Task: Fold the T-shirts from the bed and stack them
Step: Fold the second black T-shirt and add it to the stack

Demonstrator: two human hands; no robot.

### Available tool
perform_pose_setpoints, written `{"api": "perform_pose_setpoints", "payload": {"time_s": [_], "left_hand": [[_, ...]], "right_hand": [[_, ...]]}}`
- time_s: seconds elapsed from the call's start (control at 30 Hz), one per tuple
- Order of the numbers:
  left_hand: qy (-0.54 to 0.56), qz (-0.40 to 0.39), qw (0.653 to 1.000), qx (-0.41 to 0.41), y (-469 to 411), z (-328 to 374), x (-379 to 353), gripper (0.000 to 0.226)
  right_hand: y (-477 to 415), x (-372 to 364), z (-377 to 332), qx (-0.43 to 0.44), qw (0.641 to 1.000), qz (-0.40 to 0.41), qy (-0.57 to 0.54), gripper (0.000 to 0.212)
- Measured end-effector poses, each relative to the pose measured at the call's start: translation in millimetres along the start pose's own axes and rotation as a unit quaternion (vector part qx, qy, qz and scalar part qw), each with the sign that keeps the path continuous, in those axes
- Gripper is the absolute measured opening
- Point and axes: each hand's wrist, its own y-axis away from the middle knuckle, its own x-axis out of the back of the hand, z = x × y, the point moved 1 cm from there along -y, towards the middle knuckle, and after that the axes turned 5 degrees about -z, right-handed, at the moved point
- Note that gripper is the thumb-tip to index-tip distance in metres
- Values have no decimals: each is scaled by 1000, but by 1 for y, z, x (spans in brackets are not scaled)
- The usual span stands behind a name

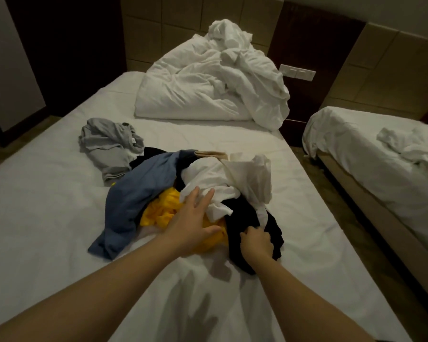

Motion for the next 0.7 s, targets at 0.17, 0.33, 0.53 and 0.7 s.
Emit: {"api": "perform_pose_setpoints", "payload": {"time_s": [0.17, 0.33, 0.53, 0.7], "left_hand": [[15, 24, 1000, -5, 9, 2, 7, 87], [42, 38, 998, -15, 21, 3, 16, 82], [70, 70, 995, -28, 32, 21, 55, 84], [98, 89, 989, -60, 60, 56, 90, 87]], "right_hand": [[-4, -5, 18, -43, 987, -47, -145, 71], [16, -20, 27, 11, 983, -68, -170, 40], [59, 163, -68, 233, 846, 136, -460, 23], [104, 222, -80, 203, 761, 65, -613, 22]]}}
